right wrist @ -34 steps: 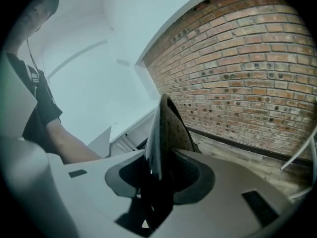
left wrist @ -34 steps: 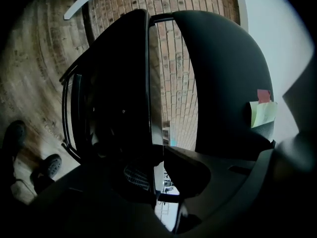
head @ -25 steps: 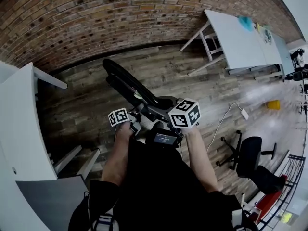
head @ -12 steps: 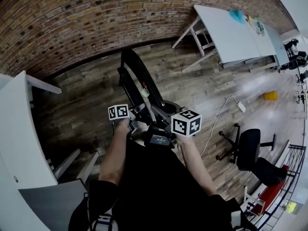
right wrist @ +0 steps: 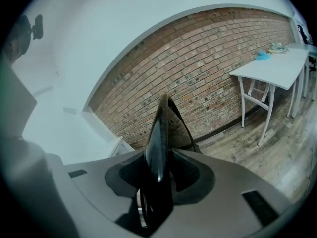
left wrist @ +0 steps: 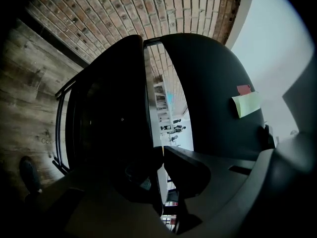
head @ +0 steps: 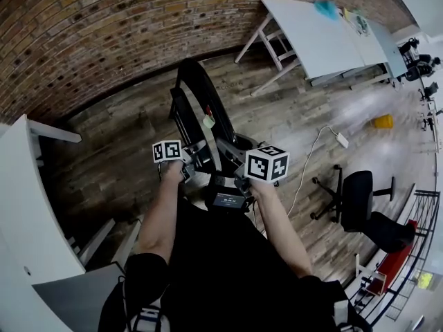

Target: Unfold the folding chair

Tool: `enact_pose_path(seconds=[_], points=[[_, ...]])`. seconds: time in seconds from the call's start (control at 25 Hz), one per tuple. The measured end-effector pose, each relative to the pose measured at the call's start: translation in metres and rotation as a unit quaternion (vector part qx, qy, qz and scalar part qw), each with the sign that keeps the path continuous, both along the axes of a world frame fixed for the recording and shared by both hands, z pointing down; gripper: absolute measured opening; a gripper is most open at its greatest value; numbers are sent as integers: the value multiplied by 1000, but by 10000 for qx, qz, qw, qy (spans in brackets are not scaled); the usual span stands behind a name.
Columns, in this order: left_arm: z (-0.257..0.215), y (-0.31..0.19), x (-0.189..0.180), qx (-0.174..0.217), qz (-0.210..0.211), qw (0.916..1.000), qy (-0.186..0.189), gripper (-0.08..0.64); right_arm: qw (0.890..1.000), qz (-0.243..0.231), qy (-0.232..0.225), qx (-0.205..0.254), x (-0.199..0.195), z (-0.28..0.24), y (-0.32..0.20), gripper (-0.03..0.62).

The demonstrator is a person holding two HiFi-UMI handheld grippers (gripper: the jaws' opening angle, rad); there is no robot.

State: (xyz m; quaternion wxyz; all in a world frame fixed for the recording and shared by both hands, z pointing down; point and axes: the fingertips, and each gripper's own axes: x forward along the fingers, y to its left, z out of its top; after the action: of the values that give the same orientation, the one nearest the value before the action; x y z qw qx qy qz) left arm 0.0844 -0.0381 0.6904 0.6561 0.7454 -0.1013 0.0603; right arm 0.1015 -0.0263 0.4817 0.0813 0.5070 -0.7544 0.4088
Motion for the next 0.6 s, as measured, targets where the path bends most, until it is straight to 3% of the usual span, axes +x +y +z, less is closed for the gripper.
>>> enact_pose_path(seconds=[0.08, 0.28, 0.6], points=[[-1, 1, 2, -22, -24, 10000, 93, 64, 10000, 14, -17, 13, 4, 0, 1, 137], [-1, -2, -15, -133, -623, 9969, 464, 60, 9998, -20, -202, 12, 4, 0, 1, 137], [0, -3, -36, 45, -956, 9949, 318, 61, 9991, -43, -408, 79, 6, -1, 0, 141]])
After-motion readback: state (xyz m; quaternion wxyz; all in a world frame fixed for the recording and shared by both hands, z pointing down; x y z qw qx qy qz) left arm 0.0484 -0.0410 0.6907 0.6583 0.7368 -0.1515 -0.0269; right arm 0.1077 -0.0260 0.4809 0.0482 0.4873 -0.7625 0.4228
